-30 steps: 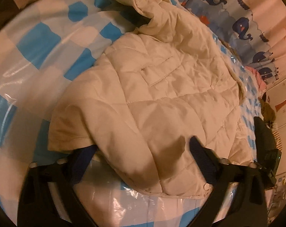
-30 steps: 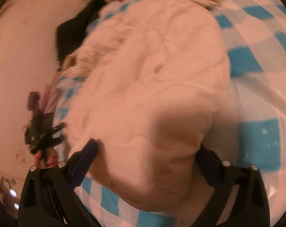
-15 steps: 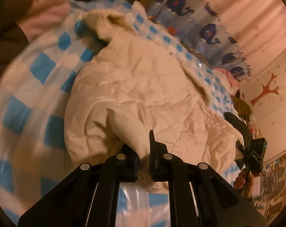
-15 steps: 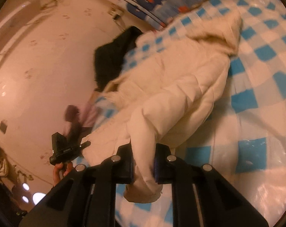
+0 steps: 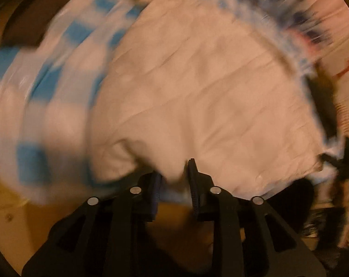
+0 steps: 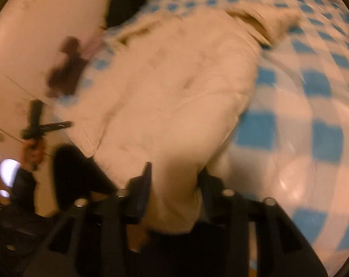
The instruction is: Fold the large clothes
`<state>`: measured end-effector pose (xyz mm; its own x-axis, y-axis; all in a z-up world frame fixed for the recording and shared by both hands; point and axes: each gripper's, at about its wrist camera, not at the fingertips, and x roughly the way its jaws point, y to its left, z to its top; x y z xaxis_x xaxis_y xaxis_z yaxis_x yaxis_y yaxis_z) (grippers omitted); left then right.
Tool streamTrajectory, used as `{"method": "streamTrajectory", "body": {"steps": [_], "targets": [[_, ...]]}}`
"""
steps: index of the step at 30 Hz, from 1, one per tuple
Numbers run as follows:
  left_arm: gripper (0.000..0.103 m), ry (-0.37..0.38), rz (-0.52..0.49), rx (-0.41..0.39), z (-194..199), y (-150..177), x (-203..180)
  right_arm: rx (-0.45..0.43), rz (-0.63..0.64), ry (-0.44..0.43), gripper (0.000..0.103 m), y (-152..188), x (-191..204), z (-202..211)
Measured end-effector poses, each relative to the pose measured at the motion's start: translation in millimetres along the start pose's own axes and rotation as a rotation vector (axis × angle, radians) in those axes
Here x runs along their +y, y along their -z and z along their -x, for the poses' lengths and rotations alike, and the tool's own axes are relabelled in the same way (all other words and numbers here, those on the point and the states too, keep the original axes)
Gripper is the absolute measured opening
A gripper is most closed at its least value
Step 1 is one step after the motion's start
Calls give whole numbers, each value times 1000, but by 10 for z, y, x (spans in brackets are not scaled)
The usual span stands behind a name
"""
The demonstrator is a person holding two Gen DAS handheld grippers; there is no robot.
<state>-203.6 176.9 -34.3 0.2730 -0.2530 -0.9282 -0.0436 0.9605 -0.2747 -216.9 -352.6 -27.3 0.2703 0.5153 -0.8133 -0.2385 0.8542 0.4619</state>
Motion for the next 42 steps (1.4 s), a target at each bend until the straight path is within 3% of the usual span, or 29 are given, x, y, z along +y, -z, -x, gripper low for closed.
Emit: {"method": "streamTrajectory", "body": {"steps": [2,3,5,7,10,12,14,17,18,21,23,25,27,29,31,32,33,38,42], "targets": [[25,-38,41,-25,134,23,150,-121,-67,-8,46,-27,-179,284],[29,-93,66,-60,297,11,233,-171,-84,-6,58,-61,-219,389],[40,-135,83,-141,558,-87,285,-298,-114,36,76,-246,-284,613],[49,-110,63,-246,798,-306,118,-363,-108,109,77,-541,-241,671],[62,-18,-53,-325,803,-761,-487,-427,-24,257,89,-1091,-45,503],[69,65,-133,-338,552,-1113,-992,-423,49,352,91,-1444,73,262],[69,108,-178,-345,217,-1432,-1419,-378,103,438,92,-1944,177,-138],[69,183,-153,-358,-293,-1808,-1845,-280,204,596,92,-2650,276,-848],[69,227,-122,-362,-477,-1956,-1945,-257,232,642,92,-2728,315,-991],[69,286,-66,-370,-817,-2232,-2116,-169,316,788,93,-3119,241,-1569],[71,304,-40,-389,-950,-2219,-2132,-119,368,904,95,-3360,123,-1896],[79,303,14,-389,-1087,-2131,-2010,-71,392,1002,96,-3484,-68,-2121],[80,327,85,-364,-1196,-2153,-1861,-14,373,1046,96,-3616,-303,-2281],[80,336,115,-354,-1218,-2158,-1756,8,321,1026,95,-3675,-513,-2261],[80,322,104,-378,-1176,-2177,-1754,-3,223,961,56,-3726,-713,-2109],[80,320,96,-386,-1148,-2165,-1759,-25,167,918,26,-3741,-787,-1993],[82,317,85,-395,-1119,-2149,-1767,-59,121,880,16,-3752,-853,-1815],[84,245,22,-442,-1049,-2086,-1868,-295,-66,684,13,-3581,-1094,-820],[86,170,-35,-498,-953,-2006,-1965,-505,-245,542,13,-3102,-1463,121]]}}
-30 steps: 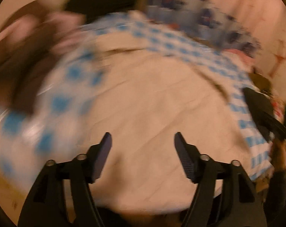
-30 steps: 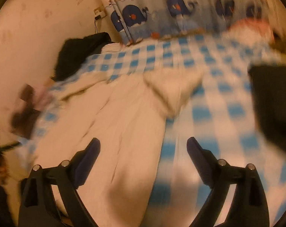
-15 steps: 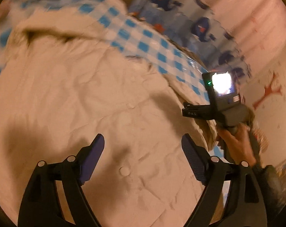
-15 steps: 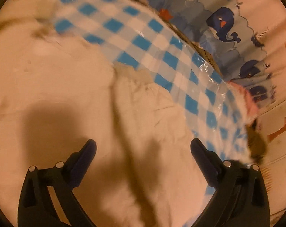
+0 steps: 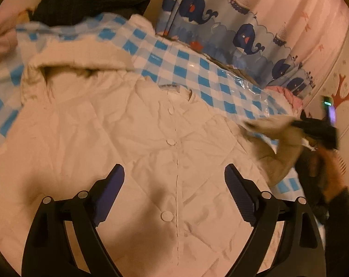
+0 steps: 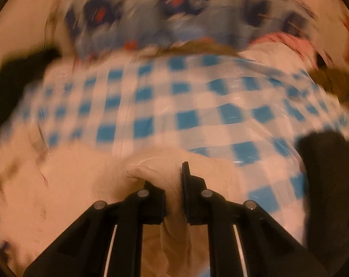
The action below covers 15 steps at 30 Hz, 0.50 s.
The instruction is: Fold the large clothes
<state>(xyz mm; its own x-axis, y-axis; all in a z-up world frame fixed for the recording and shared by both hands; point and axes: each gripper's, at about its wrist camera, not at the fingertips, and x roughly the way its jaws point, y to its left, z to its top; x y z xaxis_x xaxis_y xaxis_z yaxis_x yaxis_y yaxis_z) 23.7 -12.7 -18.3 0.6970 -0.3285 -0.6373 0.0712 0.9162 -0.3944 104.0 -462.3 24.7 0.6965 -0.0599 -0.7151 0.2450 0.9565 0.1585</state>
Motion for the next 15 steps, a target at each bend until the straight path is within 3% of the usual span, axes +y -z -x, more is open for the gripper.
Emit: {"method": "streamTrajectory", "body": {"steps": [5,8,12,14,15], "targets": [[87,7,-3,8,21,16,-4,-63,-420,-61,13,413,-1400,479],[87,11,6,20,10,38,16,-22,-624,-75,50,829,-2002,477],[87,14,7,34,-6,42,32,24,-611,-93,52,990,-2072,580],[87,15,9,41,-17,42,41,67,-540,-50,54,948,-1989,638],[87,15,13,43,-22,35,52,78,-486,-10,60,923,-1927,702]]}}
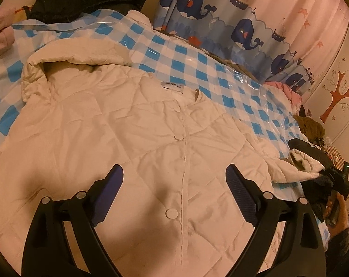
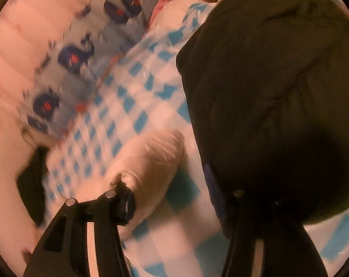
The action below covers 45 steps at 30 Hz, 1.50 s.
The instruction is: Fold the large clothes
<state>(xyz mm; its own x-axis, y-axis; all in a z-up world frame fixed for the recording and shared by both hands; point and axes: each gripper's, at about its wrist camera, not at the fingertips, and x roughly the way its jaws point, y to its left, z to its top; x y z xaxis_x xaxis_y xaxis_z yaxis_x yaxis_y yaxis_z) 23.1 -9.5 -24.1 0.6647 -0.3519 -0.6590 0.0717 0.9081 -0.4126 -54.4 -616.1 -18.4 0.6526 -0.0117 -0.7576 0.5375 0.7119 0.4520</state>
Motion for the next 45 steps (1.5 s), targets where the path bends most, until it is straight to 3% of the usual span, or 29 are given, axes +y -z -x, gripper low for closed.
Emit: {"method": "streamTrajectory", "body": {"steps": [1,3,5,9,12,13,14,15,16,17,20,21,23,25,27,29,31,33,34,40,45], "targets": [[87,2,4,3,-6,2,8,9,95,90,65,18,119,53],[87,4,14,13,-24,8,28,96,373,326,91,130,445,6],[87,2,21,24,-48,12,43,118,571,484,92,306,624,43],[87,2,26,41,-90,37,36,-26,733,565,95,534,1036,373],[87,5,20,48,-100,35,30,-59,735,458,96,520,1253,496],[87,7,22,49,-98,31,31,-113,719,545,96,431,1239,487],[87,10,25,50,-97,30,36,-100,692,604,96,330,1135,424],[87,16,33,51,-93,21,49,-21,647,650,96,215,954,320],[87,21,41,52,-84,17,61,14,604,651,96,123,804,293],[87,25,51,53,-75,9,74,-27,581,611,96,119,740,400],[87,41,71,51,-59,-6,92,-96,728,416,96,445,1011,550],[87,41,69,52,-63,-2,80,-63,796,327,96,625,1172,462],[87,37,53,55,-74,16,51,48,862,239,96,908,1397,108],[87,31,46,58,-83,31,39,159,879,231,96,1116,1499,-333],[87,33,47,57,-79,25,51,199,883,339,96,1185,1436,-770],[87,30,55,57,-77,20,65,221,760,289,93,1064,1260,-977],[87,39,82,65,-80,-5,118,181,557,122,65,779,1074,-829],[87,66,124,82,-98,-17,175,143,409,-7,29,500,920,-659],[87,80,144,94,-111,-18,200,126,365,-40,16,392,883,-587],[87,56,164,94,-170,-4,252,-57,151,-276,15,-117,763,0],[87,60,181,105,-205,7,276,-129,39,-365,15,-291,489,316]]}}
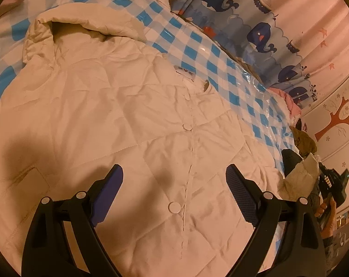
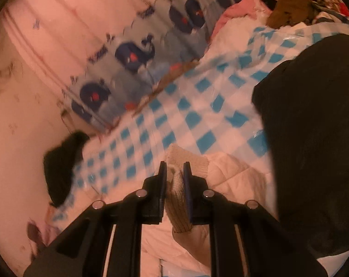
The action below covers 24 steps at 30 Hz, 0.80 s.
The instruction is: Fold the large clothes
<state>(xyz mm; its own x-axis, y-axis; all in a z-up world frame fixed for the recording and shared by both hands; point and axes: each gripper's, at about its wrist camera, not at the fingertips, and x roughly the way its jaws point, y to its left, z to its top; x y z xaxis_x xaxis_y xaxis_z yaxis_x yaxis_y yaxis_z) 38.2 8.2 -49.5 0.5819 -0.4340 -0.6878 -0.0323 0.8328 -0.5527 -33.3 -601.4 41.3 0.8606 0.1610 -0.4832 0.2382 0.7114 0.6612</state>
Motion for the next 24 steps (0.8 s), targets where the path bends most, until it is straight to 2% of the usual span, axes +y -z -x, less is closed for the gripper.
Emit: {"method": "streamTrajectory", "body": {"steps": [5,9,13,15,17,20,22,23,24], "targets": [[87,6,5,-3,12,-7,18,-121,-200,-116,15,-68,-475,389],[87,12,18,-5,36,-37,41,-261,-283,-207,15,-340,-655,783],[87,23,9,-7,109,-131,39,-355,-334,-285,14,-653,-721,951],[87,3,-31,-31,194,-243,36,-383,-341,-332,4,-767,-683,906],[87,-51,-86,-66,290,-361,51,-380,-334,-363,4,-824,-602,802],[87,-159,-115,-144,460,-558,174,-280,-270,-363,4,-783,-321,501],[88,-154,-60,-176,535,-581,337,-180,-235,-326,4,-668,-157,338],[88,-149,-50,-170,527,-564,392,-137,-232,-303,5,-582,-124,300],[88,-149,-45,-143,476,-538,439,-102,-245,-267,11,-443,-128,313]]}}
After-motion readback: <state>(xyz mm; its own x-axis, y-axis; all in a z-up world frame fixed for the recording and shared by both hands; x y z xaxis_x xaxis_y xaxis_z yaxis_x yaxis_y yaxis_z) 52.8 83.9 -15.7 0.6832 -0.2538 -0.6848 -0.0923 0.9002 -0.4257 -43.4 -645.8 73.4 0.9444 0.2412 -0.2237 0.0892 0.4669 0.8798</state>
